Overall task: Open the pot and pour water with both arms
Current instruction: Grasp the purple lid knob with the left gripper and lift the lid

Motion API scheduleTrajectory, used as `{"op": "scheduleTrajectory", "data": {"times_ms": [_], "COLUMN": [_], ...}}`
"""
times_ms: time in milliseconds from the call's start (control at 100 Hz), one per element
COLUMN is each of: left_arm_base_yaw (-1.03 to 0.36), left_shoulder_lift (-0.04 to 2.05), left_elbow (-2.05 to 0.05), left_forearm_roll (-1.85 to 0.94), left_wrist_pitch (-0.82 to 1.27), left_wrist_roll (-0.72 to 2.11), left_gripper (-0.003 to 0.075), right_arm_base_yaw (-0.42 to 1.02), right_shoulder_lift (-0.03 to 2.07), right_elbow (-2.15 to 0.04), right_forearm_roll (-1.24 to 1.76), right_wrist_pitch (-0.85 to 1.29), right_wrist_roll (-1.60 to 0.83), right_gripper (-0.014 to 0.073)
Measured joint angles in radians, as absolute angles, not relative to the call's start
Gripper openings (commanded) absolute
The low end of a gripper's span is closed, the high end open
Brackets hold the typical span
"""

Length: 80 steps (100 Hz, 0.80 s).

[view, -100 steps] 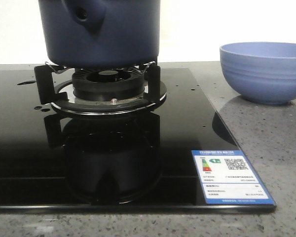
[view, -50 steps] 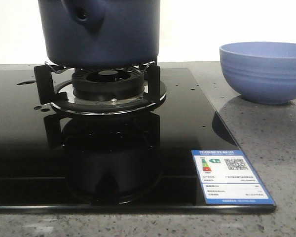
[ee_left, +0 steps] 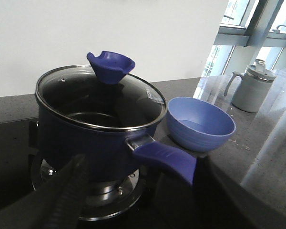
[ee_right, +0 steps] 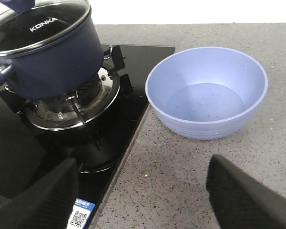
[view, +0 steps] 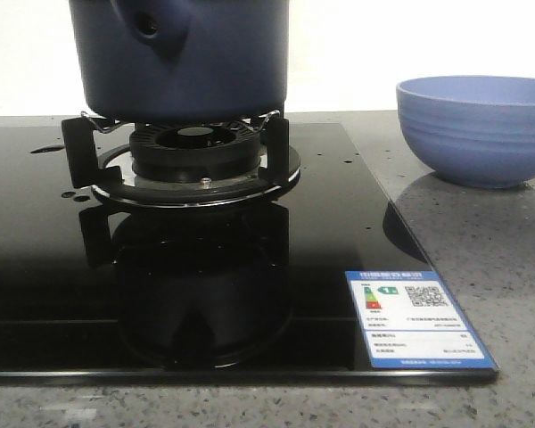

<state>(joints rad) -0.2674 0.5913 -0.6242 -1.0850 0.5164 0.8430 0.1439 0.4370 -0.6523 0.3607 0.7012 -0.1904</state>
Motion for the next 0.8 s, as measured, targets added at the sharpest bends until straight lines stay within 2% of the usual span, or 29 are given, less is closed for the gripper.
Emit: {"op": "scheduleTrajectory", "data": {"times_ms": [240, 800], "left_arm_base_yaw": [-0.267, -0.267], "left_shoulder_lift": [0.770, 1.190], "left_elbow": [-0.693, -0.983], "left_forearm_roll": [-1.258, -1.284], "left_wrist_pitch": [0.487, 0.565], "left_wrist_roll": [1.042, 1.217], "left_gripper": [0.0441, 0.0442], "right_arm_base_yaw": [0.144, 0.144], "right_shoulder_lift": [0.437, 0.437], "right_elbow": [-0.652, -0.652], "right_forearm_roll": [0.361, 0.361], "right_wrist_pitch": [0.703, 0.703], "right_wrist_roll": [-0.190, -0.190], "right_gripper": [0.0512, 0.0512]}}
